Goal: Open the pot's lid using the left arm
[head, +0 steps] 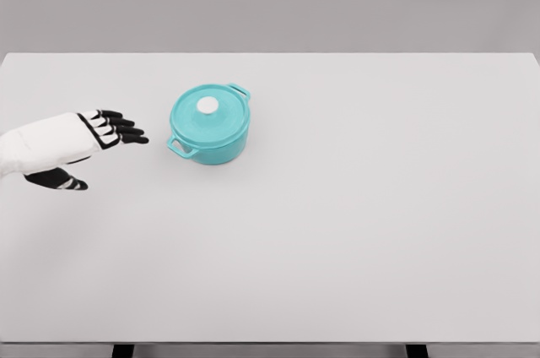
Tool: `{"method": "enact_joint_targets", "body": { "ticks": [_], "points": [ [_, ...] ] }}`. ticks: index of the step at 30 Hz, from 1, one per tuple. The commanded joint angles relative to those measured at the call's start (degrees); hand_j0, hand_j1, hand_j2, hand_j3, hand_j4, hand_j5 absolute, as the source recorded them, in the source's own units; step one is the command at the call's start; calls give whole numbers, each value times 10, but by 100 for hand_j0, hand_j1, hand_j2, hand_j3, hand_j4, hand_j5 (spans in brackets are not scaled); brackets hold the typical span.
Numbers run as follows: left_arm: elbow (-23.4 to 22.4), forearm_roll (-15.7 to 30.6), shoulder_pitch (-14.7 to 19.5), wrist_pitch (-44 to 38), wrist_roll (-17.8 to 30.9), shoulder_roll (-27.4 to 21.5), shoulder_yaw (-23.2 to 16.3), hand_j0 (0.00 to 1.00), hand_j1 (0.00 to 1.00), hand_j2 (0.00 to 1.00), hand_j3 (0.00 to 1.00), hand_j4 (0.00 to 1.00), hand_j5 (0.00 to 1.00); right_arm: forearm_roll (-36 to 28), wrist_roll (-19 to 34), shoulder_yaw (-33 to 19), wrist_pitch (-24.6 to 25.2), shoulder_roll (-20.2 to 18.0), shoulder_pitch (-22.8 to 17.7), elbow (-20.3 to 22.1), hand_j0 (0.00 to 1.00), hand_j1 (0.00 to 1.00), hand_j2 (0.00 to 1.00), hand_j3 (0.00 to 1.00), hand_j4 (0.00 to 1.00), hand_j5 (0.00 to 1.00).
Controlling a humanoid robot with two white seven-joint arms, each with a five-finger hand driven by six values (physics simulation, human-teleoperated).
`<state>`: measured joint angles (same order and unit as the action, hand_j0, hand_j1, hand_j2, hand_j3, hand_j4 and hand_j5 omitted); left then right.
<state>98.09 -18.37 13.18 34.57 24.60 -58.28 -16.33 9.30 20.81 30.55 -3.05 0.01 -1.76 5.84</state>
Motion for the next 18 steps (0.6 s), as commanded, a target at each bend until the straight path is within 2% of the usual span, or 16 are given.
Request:
{"method": "enact_joint_targets", "body": {
  "ticks": [1, 5, 7, 10, 12, 13, 14, 15, 16, 17, 18],
  "points": [
    [1, 1, 0, 2, 0, 1, -2, 100, 100, 100, 100, 100, 100, -1, 0, -1, 1, 0, 0, 0, 100, 100, 100, 100, 100, 100],
    [-6, -1, 0, 4, 0, -1, -1, 100, 100, 100, 100, 100, 100, 0, 0, 0, 1, 0, -1, -1, 100, 100, 100, 100, 100, 100],
    [-22, -25, 4, 4, 2, 4, -1, 100, 100, 100, 100, 100, 100, 0, 0, 0, 1, 0, -1, -1, 100, 100, 100, 100, 100, 100],
    [-23, -30, 5, 4, 17, 6, -2, 100, 100, 100, 100, 100, 100, 0, 0, 0, 1, 0, -1, -1, 100, 100, 100, 100, 100, 100],
    [-54, -41, 8, 4, 17, 9, -1, 100, 100, 100, 100, 100, 100, 0, 0, 0, 1, 0, -1, -1, 100, 100, 100, 100, 100, 100],
    [-55, -38, 18, 4, 14, 2, -2, 100, 100, 100, 100, 100, 100, 0, 0, 0, 1, 0, -1, -1, 100, 100, 100, 100, 100, 100],
    [-76, -36, 67, 4, 12, -4, -21, 100, 100, 100, 100, 100, 100, 0, 0, 0, 1, 0, -1, -1, 100, 100, 100, 100, 100, 100],
    [-108, -36, 102, 4, 16, -4, -48, 100, 100, 100, 100, 100, 100, 0, 0, 0, 1, 0, -1, -1, 100, 100, 100, 100, 100, 100],
    [-134, -36, 157, 4, 17, -3, -132, 100, 100, 100, 100, 100, 100, 0, 0, 0, 1, 0, -1, -1, 100, 100, 100, 100, 100, 100],
    [-133, -37, 227, 4, 17, 19, -210, 100, 100, 100, 100, 100, 100, 0, 0, -1, 1, 0, -1, -1, 100, 100, 100, 100, 100, 100],
    [-133, -37, 255, 4, 17, 39, -230, 100, 100, 100, 100, 100, 100, 0, 0, 0, 1, 0, -1, -1, 100, 100, 100, 100, 100, 100]
  ]
}}
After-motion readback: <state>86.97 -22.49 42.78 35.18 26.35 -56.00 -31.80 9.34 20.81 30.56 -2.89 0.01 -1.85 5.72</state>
